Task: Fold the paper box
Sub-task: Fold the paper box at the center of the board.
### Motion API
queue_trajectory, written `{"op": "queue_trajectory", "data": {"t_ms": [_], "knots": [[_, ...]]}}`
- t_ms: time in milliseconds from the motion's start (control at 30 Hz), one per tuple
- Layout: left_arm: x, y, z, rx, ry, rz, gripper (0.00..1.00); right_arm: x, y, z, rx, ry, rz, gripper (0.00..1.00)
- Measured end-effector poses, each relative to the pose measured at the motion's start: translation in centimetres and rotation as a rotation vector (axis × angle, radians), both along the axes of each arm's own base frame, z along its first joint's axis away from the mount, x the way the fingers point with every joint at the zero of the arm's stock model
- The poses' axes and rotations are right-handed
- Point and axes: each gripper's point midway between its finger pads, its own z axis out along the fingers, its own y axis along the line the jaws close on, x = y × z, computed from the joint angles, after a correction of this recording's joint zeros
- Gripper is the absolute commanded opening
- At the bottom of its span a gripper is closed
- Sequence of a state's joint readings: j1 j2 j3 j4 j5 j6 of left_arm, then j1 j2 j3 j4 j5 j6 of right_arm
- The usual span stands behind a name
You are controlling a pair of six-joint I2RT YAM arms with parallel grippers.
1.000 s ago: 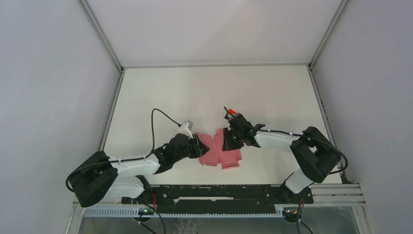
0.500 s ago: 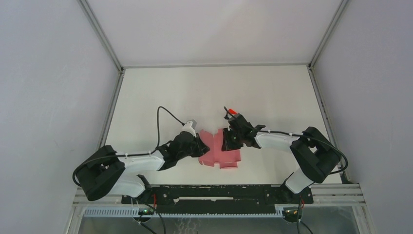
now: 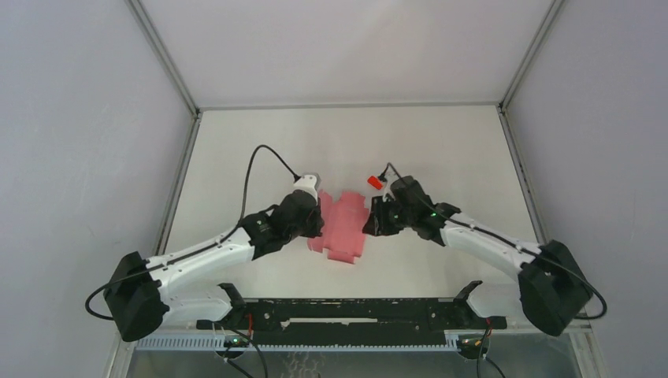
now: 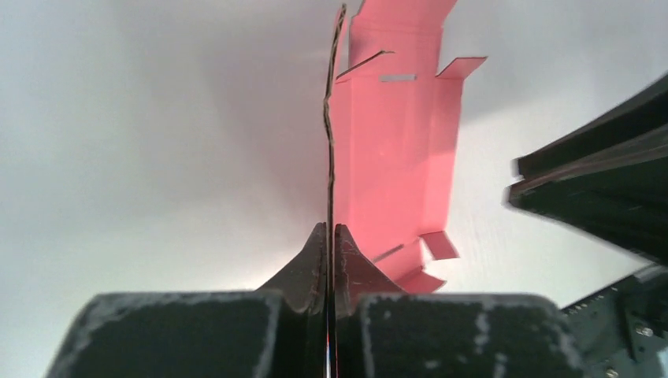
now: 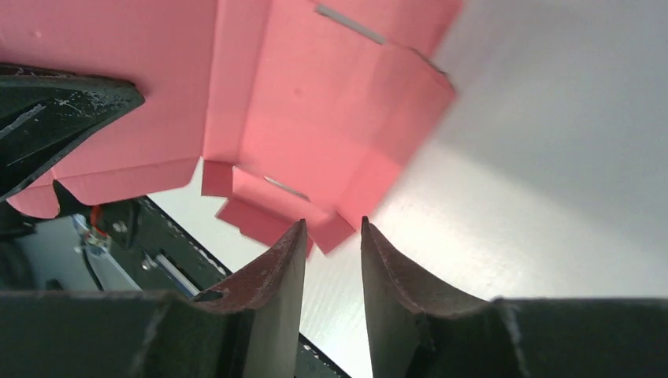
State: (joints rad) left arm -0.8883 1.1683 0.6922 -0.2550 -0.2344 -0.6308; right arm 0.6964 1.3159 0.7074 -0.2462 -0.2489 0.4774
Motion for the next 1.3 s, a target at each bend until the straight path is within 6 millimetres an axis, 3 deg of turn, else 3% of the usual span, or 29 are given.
{"op": "queue_trajectory", "data": {"t_ms": [167,333,433,667,833,1033,1300], "knots": [[1.1,1.5,4.4,0.155,-0.095,-0.017,0.02,2.7,-2.2,4.7,0.114,-0.099,-0.094,0.41],[1.6,2.2,6.7,0.343,-0.123,-0.038,0.02,4.4,-3.8,4.7,0.152,-0.071,-0.15,0.41],[1.8,2.4,6.2,0.482,-0.099,-0.061,0.02,5.1,-3.9,3.7,0.167,-0.03,-0.156,0.41],[0.9,3.1,3.0,0.735,-0.005,-0.138,0.02,5.6,-2.7,0.8,0.195,0.087,-0.141,0.42],[0.6,3.9,3.0,0.789,0.012,-0.144,0.01,6.7,-1.9,0.4,0.213,0.107,-0.135,0.42],[1.0,3.0,3.7,0.835,-0.029,-0.146,0.01,7.8,-1.0,0.3,0.251,0.096,-0.123,0.42],[0.0,1.8,1.5,0.953,-0.05,-0.183,0.0,8.2,-1.0,-0.7,0.267,0.132,-0.132,0.42]]}}
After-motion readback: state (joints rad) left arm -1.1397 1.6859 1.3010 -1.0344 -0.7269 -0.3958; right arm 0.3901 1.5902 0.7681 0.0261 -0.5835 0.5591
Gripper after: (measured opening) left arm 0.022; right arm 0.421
